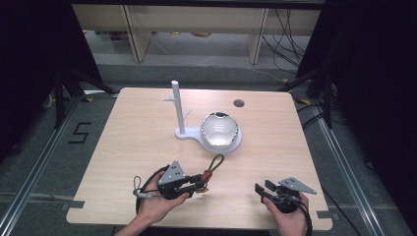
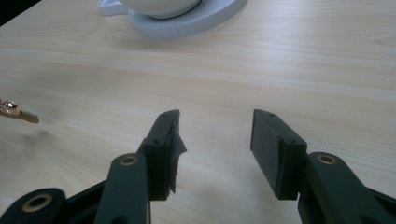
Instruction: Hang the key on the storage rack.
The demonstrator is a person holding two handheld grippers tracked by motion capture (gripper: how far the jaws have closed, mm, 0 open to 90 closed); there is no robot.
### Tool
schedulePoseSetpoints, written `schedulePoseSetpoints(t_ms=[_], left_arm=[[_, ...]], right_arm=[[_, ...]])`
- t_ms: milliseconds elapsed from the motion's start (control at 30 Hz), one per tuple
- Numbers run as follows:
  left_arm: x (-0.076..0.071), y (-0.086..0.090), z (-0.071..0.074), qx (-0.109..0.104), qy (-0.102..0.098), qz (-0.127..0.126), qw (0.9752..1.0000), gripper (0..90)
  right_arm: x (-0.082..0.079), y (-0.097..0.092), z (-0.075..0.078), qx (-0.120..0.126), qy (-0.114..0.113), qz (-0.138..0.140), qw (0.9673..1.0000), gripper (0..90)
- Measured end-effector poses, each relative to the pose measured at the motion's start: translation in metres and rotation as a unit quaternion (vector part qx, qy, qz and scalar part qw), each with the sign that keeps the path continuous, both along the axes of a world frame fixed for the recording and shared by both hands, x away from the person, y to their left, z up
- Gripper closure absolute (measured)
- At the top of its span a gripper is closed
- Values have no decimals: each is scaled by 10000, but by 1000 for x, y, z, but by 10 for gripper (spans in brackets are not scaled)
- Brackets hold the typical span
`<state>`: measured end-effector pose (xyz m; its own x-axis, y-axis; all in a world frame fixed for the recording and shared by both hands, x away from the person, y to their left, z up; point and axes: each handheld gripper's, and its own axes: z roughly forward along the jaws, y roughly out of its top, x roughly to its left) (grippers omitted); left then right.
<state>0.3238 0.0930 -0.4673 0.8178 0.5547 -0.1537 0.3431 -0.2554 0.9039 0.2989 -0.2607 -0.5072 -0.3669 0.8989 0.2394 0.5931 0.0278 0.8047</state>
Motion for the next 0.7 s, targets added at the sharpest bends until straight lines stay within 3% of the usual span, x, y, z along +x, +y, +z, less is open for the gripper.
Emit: schedulePoseSetpoints(t_ms=[33, 67, 100, 133, 233, 300, 400, 433, 700], left_arm=[[0, 2, 1, -29, -19, 14, 10000, 755], [0, 4, 1, -65, -34, 44, 10000, 755], [0, 5, 3, -83, -56, 71, 9999, 755], [0, 7, 4, -107, -74, 96, 9999, 755], [0, 13, 8, -167, -150, 188, 9996, 754], [0, 15, 9, -211, -166, 223, 9994, 755], [-1, 20, 13, -227, -258, 291, 9990, 755], [-2, 23, 16, -260, -310, 361, 9985, 754], [0, 34, 22, -350, -407, 534, 9971, 755]], right_arm=[[0, 0, 0, -35, -15, -19, 10000, 529], [-2, 3, 1, 100, 95, -104, 9999, 529], [0, 1, 0, -28, -56, -11, 10000, 528], [-2, 3, 1, 88, 94, -94, 9999, 527], [-2, 3, 2, 157, 56, -30, 9999, 523], [0, 1, 1, -1, -93, 13, 10000, 524], [-3, 2, 3, 87, 26, -88, 9999, 524], [-1, 0, 2, -44, -142, 4, 9999, 522], [-1, 2, 2, 10, -175, 27, 9998, 519]])
